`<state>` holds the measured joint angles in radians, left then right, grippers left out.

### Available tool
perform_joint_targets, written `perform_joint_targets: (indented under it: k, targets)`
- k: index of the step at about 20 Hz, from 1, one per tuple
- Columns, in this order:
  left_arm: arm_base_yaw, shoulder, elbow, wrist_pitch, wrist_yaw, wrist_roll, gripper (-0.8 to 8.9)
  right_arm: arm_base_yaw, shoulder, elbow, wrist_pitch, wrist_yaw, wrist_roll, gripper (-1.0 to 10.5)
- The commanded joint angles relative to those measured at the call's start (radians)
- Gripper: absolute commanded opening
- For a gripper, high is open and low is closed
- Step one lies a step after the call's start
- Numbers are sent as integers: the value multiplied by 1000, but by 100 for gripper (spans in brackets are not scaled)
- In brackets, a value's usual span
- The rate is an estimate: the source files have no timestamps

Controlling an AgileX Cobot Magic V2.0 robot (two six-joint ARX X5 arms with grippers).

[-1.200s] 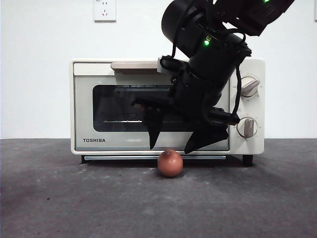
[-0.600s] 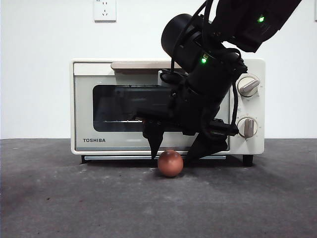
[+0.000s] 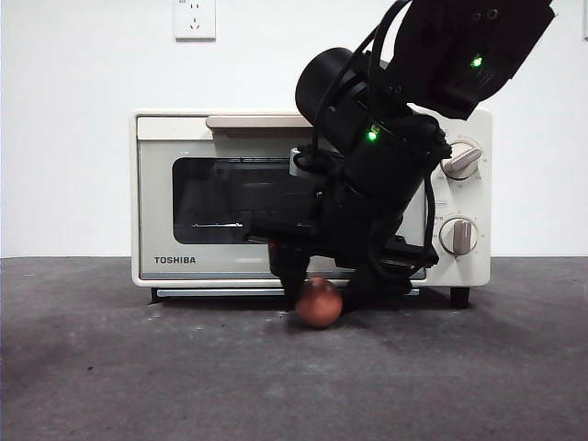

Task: Eggoven

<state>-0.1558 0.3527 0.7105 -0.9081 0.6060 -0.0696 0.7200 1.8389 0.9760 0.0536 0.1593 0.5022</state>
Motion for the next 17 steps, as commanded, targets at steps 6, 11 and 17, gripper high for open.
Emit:
perform_joint_targets:
  k: [6,11,17]
  targets:
    - [-3,4,15,13,4,5,7,9,18,19,-2,-6,-5,3]
    - [-3,15,15,19,3,5,7,23,-57,19,-51,-29,-21,3]
    - [-3,100,15,140,3,-13,7,85,-316,19,-278,-31,-67,3]
